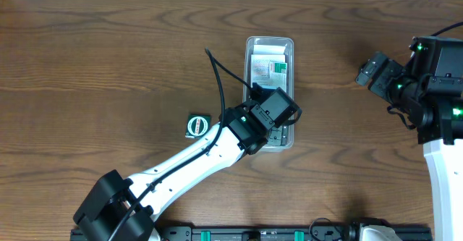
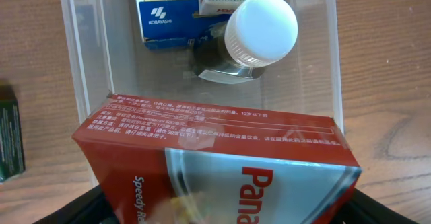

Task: Pack container
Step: 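Carry the red box into the container and release it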

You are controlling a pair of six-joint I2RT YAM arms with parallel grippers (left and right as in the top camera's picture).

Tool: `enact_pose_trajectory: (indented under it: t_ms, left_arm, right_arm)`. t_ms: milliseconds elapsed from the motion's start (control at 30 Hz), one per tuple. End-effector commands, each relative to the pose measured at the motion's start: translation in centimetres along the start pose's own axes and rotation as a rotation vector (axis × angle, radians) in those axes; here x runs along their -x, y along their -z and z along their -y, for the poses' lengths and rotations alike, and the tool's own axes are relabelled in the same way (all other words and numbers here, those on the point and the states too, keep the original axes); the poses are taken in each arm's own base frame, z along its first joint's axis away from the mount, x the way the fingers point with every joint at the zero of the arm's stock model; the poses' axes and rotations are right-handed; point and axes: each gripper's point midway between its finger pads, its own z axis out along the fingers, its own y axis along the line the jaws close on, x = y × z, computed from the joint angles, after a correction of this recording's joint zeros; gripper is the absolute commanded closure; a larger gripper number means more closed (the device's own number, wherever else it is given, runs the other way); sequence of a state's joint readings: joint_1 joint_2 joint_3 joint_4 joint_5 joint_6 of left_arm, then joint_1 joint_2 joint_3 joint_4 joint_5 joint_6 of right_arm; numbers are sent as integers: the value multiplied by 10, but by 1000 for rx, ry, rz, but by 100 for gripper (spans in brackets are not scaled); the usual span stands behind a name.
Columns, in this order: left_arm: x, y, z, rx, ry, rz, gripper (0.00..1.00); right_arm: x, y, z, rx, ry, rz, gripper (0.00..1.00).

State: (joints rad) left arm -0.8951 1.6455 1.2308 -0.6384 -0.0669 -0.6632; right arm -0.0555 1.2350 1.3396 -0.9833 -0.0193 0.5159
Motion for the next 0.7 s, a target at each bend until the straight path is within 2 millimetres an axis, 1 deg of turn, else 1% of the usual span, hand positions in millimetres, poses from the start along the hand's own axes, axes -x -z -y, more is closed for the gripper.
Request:
enact_pose_trajectory:
  t_ms: [0, 33, 200, 333, 400, 467, 533, 633, 667]
  left_arm:
    - [5, 1, 3, -4, 14, 16, 17]
    - [5, 2, 4, -7, 15, 19, 14]
    - [6, 4, 2, -8, 16, 21, 9]
    - [7, 7, 3, -13, 16, 27, 9]
    - [10, 13, 3, -20, 8, 38, 9]
    - [15, 23, 0, -29, -8, 58, 9]
    - [25, 41, -11, -19, 8, 89, 9]
    - [41, 72, -35, 5, 27, 155, 9]
    - [46, 84, -46, 17, 30, 182, 8]
  right_arm:
    - [1, 1, 1, -1, -13, 3, 1]
    - [1, 1, 1, -1, -13, 3, 1]
    - [1, 1, 1, -1, -13, 3, 1]
    - [1, 1, 1, -1, -13, 3, 1]
    - [1, 1, 1, -1, -13, 3, 1]
    - [1, 1, 1, -1, -13, 3, 1]
    - [1, 1, 1, -1, -13, 3, 1]
    - [1, 1, 1, -1, -13, 3, 1]
    - [1, 1, 1, -1, -13, 3, 1]
